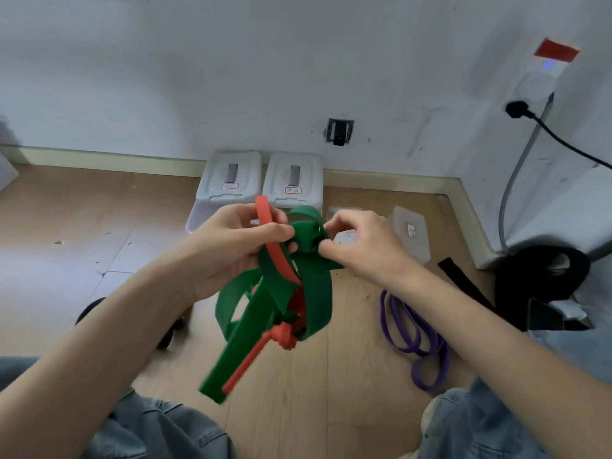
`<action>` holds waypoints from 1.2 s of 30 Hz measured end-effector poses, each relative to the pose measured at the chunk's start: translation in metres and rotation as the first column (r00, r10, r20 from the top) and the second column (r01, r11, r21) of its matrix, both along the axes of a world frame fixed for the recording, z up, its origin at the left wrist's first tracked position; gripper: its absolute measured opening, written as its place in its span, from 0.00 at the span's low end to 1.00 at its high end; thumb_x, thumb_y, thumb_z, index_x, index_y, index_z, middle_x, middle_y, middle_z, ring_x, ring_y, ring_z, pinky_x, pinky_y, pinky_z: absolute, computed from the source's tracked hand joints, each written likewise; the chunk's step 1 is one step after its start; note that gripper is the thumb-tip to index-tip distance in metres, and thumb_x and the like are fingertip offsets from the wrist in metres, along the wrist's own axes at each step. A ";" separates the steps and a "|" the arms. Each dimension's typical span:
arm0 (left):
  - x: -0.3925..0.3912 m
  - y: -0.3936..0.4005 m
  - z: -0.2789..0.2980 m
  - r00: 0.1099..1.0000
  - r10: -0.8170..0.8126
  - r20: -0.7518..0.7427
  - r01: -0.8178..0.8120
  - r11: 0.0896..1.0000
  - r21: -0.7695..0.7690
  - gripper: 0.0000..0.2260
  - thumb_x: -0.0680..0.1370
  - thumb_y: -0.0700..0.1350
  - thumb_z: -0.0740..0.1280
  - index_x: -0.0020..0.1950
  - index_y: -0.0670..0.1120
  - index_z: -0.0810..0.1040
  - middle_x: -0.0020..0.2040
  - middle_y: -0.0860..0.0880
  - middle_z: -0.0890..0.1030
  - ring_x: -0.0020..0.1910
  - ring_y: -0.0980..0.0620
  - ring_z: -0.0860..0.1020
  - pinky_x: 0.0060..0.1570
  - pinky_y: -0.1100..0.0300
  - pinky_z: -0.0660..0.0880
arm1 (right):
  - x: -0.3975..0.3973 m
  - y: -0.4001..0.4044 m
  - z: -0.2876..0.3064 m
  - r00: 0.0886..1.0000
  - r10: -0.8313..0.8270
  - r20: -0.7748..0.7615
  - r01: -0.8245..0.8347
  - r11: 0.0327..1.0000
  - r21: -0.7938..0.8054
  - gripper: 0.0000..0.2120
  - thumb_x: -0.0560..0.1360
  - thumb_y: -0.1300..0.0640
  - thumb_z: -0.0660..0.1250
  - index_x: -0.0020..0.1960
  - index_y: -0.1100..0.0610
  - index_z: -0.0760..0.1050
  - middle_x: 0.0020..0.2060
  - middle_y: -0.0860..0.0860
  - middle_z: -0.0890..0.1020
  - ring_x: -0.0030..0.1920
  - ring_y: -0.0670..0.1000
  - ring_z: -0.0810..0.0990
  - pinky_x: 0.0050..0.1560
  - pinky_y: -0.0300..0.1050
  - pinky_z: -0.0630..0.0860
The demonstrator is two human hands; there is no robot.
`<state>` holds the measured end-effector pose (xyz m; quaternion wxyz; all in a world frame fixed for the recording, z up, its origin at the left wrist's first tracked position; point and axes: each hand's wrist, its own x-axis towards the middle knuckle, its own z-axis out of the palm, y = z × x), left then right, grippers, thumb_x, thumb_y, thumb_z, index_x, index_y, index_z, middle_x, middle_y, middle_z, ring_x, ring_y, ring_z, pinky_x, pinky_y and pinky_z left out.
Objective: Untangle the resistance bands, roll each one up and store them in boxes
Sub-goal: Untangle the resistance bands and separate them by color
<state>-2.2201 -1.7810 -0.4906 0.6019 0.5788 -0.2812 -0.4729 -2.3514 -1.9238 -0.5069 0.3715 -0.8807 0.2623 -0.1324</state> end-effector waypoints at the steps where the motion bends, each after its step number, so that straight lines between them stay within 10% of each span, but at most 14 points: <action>1: 0.002 0.002 -0.001 1.000 -0.013 -0.010 0.013 1.000 0.007 0.03 0.65 0.41 0.71 0.36 0.45 0.79 0.34 0.46 0.80 0.36 0.51 0.81 0.36 0.60 0.79 | 0.000 0.000 0.001 0.999 -0.029 0.036 0.032 0.997 -0.074 0.05 0.68 0.53 0.68 0.36 0.53 0.75 0.39 0.49 0.81 0.43 0.46 0.77 0.42 0.37 0.71; 5: 0.013 0.008 -0.009 1.000 -0.008 0.022 0.004 0.984 0.180 0.06 0.71 0.36 0.68 0.36 0.46 0.79 0.34 0.47 0.82 0.32 0.52 0.82 0.32 0.63 0.78 | -0.007 -0.028 0.014 0.933 -0.294 0.209 0.316 0.945 -0.083 0.14 0.73 0.58 0.66 0.29 0.53 0.68 0.25 0.47 0.72 0.26 0.44 0.69 0.25 0.30 0.65; 11: 0.028 0.012 -0.023 0.996 -0.011 0.090 -0.021 0.936 0.351 0.05 0.78 0.42 0.62 0.48 0.45 0.77 0.32 0.51 0.84 0.33 0.53 0.82 0.30 0.64 0.78 | -0.018 -0.057 0.009 0.834 -0.487 0.259 0.494 0.868 0.039 0.13 0.73 0.59 0.64 0.31 0.56 0.67 0.26 0.51 0.72 0.27 0.48 0.70 0.27 0.39 0.67; 17: 0.029 0.017 -0.035 0.953 -0.096 0.288 -0.042 0.898 0.439 0.10 0.79 0.41 0.61 0.59 0.43 0.73 0.53 0.43 0.79 0.42 0.53 0.82 0.41 0.62 0.80 | -0.018 -0.051 0.013 0.919 -0.339 0.200 0.320 0.939 0.124 0.11 0.76 0.61 0.61 0.35 0.56 0.69 0.31 0.55 0.77 0.26 0.47 0.77 0.23 0.36 0.70; 20: 0.029 0.017 -0.037 0.922 -0.164 0.352 0.058 0.954 0.293 0.26 0.74 0.45 0.67 0.70 0.54 0.64 0.63 0.57 0.71 0.53 0.61 0.76 0.42 0.70 0.76 | -0.010 -0.038 0.022 0.957 -0.184 0.226 0.124 0.959 0.256 0.11 0.78 0.63 0.58 0.37 0.57 0.67 0.30 0.54 0.79 0.27 0.52 0.78 0.24 0.41 0.71; 24: 0.012 0.003 -0.047 0.932 -0.281 0.228 0.260 0.958 0.118 0.23 0.72 0.54 0.65 0.67 0.64 0.66 0.63 0.67 0.72 0.60 0.67 0.72 0.54 0.68 0.72 | -0.006 -0.028 0.030 0.906 -0.231 0.356 -0.010 0.827 0.562 0.13 0.79 0.66 0.53 0.37 0.59 0.66 0.24 0.50 0.77 0.23 0.48 0.76 0.24 0.37 0.73; 28: 0.007 -0.011 -0.053 0.915 -0.132 0.381 0.131 0.991 0.030 0.21 0.71 0.46 0.70 0.59 0.63 0.68 0.58 0.60 0.74 0.53 0.66 0.76 0.43 0.73 0.74 | -0.011 -0.038 0.040 0.819 -0.336 0.465 -0.150 0.656 0.739 0.13 0.79 0.66 0.53 0.37 0.57 0.67 0.26 0.51 0.75 0.23 0.46 0.73 0.23 0.35 0.70; 33: 0.009 -0.017 -0.050 0.998 -0.066 0.021 0.066 0.997 -0.029 0.14 0.68 0.45 0.70 0.50 0.48 0.70 0.46 0.43 0.84 0.44 0.45 0.83 0.43 0.56 0.81 | -0.017 -0.045 0.033 0.880 -0.287 0.377 -0.047 0.740 0.671 0.10 0.80 0.64 0.53 0.42 0.58 0.68 0.33 0.53 0.79 0.29 0.49 0.77 0.30 0.39 0.76; 36: 0.013 -0.013 -0.043 0.996 0.014 -0.091 -0.020 0.997 -0.072 0.20 0.64 0.41 0.73 0.51 0.47 0.68 0.40 0.46 0.84 0.37 0.48 0.82 0.34 0.59 0.79 | -0.021 -0.054 0.027 0.984 -0.178 0.011 0.171 0.959 0.226 0.05 0.80 0.60 0.58 0.45 0.58 0.68 0.47 0.59 0.80 0.37 0.51 0.82 0.37 0.44 0.81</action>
